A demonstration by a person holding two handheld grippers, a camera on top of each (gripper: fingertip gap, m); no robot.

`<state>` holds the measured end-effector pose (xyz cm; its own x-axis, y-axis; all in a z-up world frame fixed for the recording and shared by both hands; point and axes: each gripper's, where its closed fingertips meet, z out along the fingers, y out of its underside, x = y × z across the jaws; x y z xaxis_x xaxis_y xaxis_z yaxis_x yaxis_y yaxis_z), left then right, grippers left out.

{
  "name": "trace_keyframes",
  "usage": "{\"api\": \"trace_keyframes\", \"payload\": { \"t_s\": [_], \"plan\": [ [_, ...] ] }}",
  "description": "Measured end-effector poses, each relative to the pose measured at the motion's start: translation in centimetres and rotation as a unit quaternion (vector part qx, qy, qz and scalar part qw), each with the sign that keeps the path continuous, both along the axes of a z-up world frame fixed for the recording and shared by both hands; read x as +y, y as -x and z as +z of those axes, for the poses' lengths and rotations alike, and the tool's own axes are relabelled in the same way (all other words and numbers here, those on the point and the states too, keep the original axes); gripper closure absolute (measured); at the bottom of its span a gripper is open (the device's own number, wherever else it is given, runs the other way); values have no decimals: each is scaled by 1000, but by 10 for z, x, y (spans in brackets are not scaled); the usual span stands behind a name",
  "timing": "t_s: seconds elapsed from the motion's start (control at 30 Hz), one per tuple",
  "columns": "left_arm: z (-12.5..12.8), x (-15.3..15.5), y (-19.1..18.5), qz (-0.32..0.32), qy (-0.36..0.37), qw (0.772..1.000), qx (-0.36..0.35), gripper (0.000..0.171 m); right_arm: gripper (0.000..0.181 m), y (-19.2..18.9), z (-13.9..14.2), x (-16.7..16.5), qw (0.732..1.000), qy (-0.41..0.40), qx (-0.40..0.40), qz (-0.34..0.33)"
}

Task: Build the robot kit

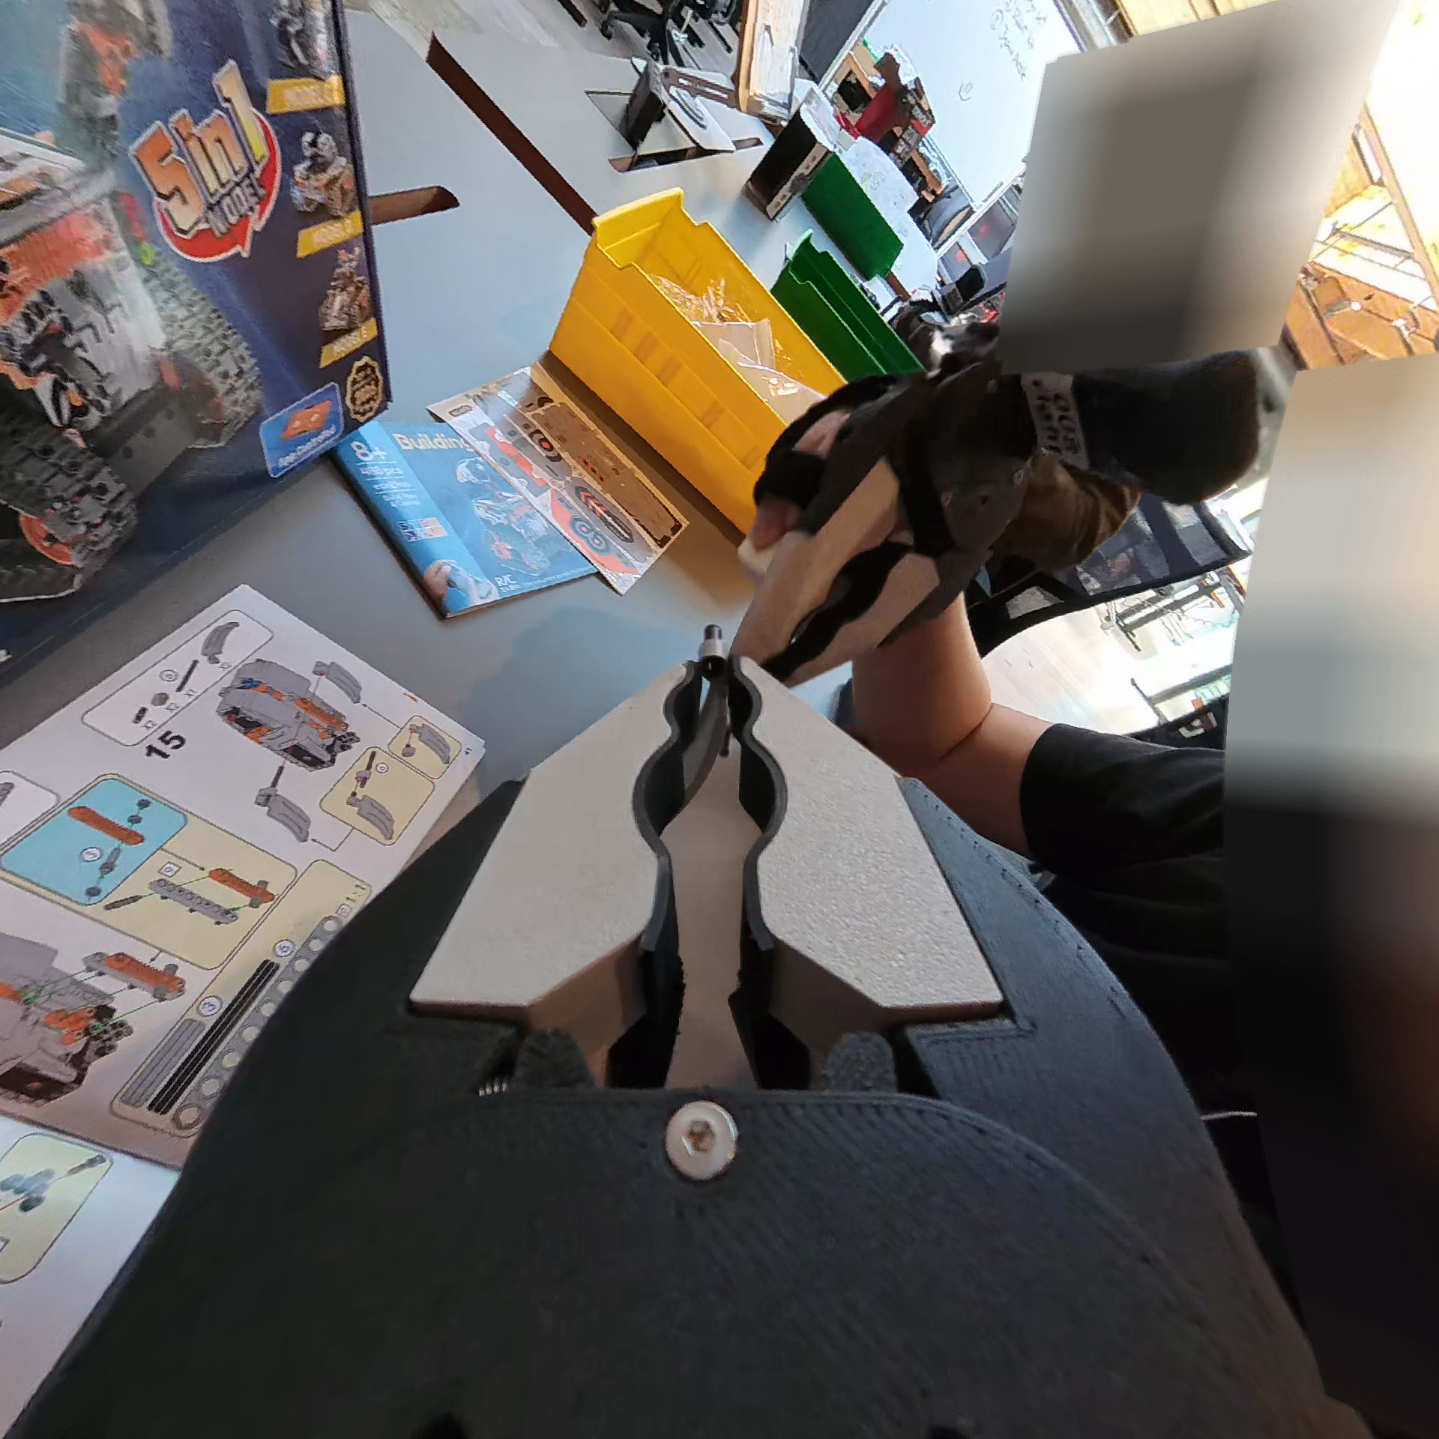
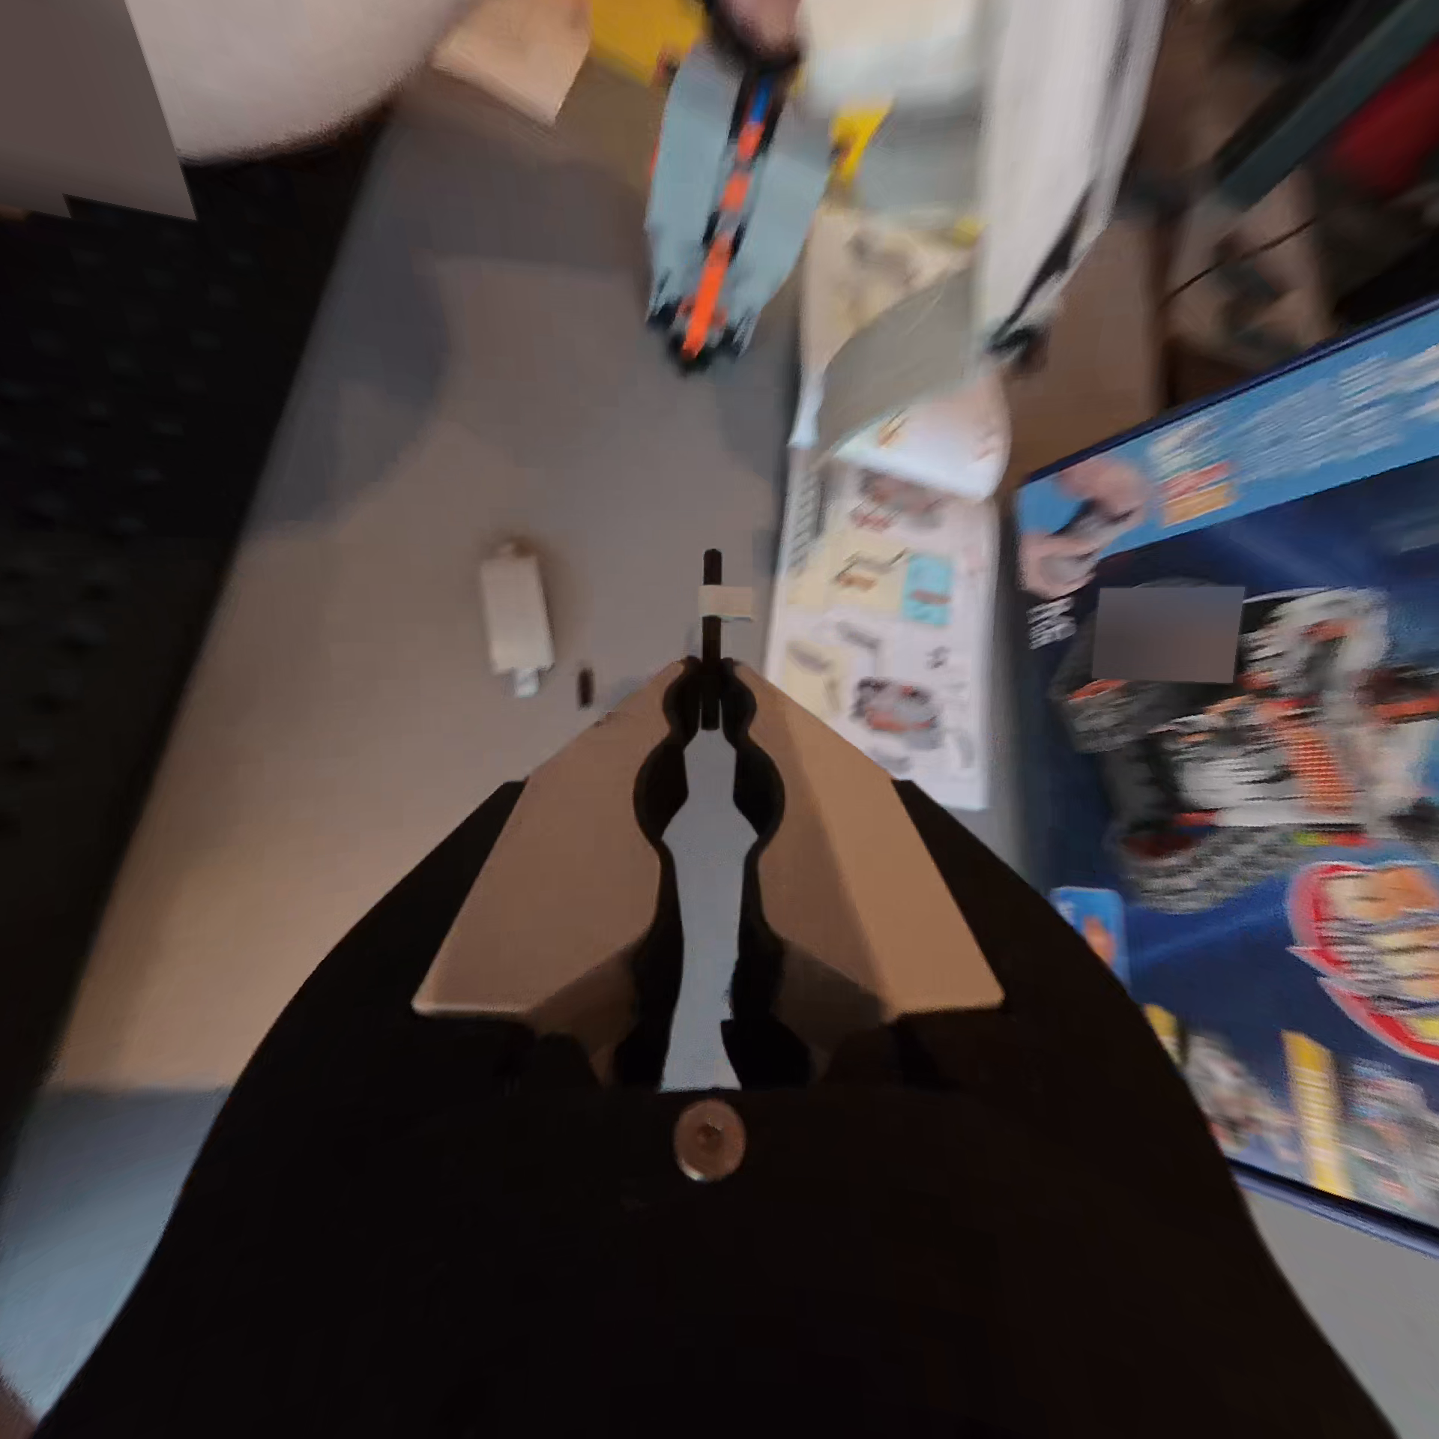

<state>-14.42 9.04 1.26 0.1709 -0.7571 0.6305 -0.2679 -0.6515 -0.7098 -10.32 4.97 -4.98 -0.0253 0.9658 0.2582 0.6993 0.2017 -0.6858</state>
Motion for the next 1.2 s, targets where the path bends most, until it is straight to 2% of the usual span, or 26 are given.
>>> {"api": "trace_keyframes", "payload": {
  "t_s": [0.13,0.23,0.43,0.7,0.77,0.83,0.93,1.03,1.1,1.2],
  "plan": [
    [2,3,4,9,-3,1000,-1,167,179,-3,-61,-6,994,80,-72,36],
    [4,3,6,12,-5,1000,-3,167,179,-1,-87,-1,990,117,-74,38],
    [5,4,6,13,-5,1000,-7,167,178,-2,-107,1,986,134,-90,35],
    [7,-1,2,3,-12,1000,-9,167,175,-5,-118,1,981,156,-109,24],
    [8,-1,2,1,-11,1000,-12,167,167,-2,-106,1,983,160,-85,21],
    [9,-1,1,0,-12,1000,-15,167,165,5,-81,2,987,155,-35,23],
    [11,-3,-3,-7,-20,1000,-23,167,165,21,-28,19,991,107,81,-9],
    [13,-5,-6,-12,-33,999,-25,167,159,33,22,23,972,124,195,-29],
    [15,-6,-8,-14,-38,999,-28,167,154,36,39,25,960,140,237,-39],
    [16,-7,-11,-18,-38,999,-34,167,153,42,49,24,951,158,262,-42]
  ]
}}
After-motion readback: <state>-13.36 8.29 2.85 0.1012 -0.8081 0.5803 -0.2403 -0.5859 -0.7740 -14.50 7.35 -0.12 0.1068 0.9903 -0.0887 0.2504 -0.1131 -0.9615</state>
